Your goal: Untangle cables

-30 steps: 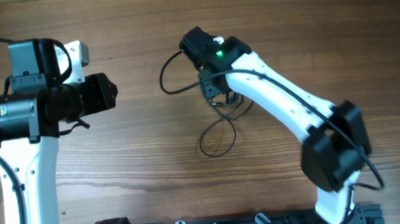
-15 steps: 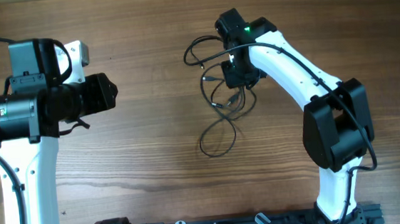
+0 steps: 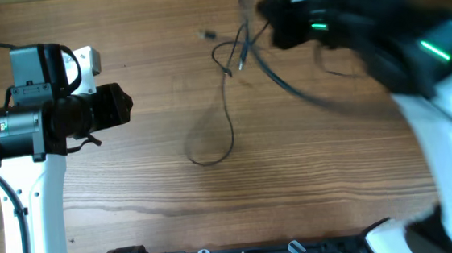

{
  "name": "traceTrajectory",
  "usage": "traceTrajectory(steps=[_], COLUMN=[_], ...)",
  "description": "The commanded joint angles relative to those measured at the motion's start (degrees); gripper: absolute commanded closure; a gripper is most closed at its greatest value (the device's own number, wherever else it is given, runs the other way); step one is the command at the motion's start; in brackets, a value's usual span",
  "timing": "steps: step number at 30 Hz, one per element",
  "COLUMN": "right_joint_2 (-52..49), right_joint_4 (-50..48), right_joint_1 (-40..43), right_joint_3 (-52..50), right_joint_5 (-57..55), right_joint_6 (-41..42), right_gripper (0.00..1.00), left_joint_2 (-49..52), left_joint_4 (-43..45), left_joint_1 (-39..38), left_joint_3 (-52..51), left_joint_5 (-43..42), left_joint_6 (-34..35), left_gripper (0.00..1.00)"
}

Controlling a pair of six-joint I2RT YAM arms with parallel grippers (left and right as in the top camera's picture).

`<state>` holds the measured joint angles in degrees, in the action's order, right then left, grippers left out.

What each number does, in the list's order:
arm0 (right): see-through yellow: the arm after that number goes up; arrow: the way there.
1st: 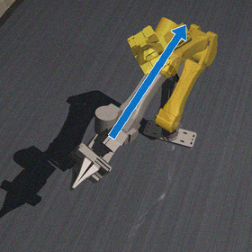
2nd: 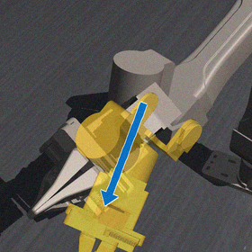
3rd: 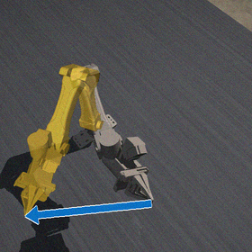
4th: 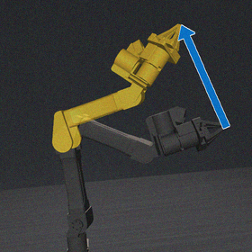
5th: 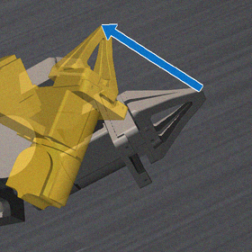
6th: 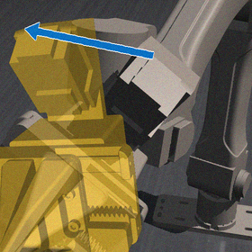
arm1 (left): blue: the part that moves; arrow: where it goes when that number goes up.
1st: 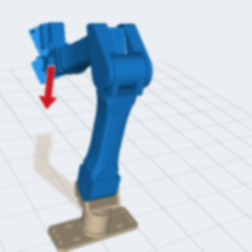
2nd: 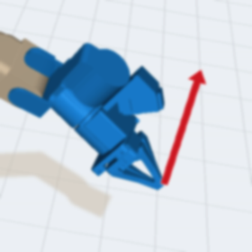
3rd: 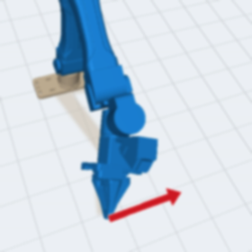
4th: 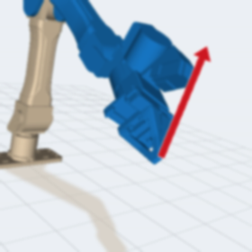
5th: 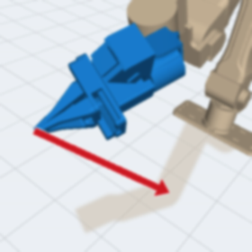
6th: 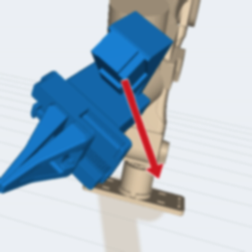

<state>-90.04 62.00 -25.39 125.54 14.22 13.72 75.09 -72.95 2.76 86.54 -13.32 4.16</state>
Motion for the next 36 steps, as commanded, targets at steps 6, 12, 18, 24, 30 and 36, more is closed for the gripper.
traceTrajectory(steps=[6, 12, 18, 24, 30, 36], right_joint_2=[14.84, 16.92, 19.67, 22.95, 23.21, 19.32], right_joint_4=[-8.50, -10.40, -16.31, -22.62, -27.12, -34.12], right_joint_1=[-0.13, -0.13, -0.13, -0.13, -0.13, -0.13], right_joint_3=[2.19, 2.49, 2.89, 2.89, 2.86, 2.86], right_joint_5=[1.99, -2.64, -4.11, -24.41, -61.53, -72.94], right_joint_6=[-3.23, -3.30, -3.43, -10.47, -22.25, -47.36], right_gripper=[0.96, 0.96, 0.96, 0.96, 0.96, 0.96], left_joint_2=[-0.83, -0.72, -0.44, 2.45, 5.75, 6.16], left_joint_4=[-0.94, -0.63, 2.67, 9.20, 11.52, 13.20], left_joint_1=[-0.63, -6.01, -13.86, -23.41, -27.45, -28.17], left_joint_3=[-0.11, -3.48, -8.96, -15.61, -16.09, -16.09], left_joint_5=[-8.15, -10.45, -10.47, -10.45, -10.45, -10.47], left_joint_6=[-5.64, -11.52, -14.51, -16.02, -16.02, -15.98], left_gripper=[0.60, 0.60, 0.60, 0.57, 0.57, 0.57])
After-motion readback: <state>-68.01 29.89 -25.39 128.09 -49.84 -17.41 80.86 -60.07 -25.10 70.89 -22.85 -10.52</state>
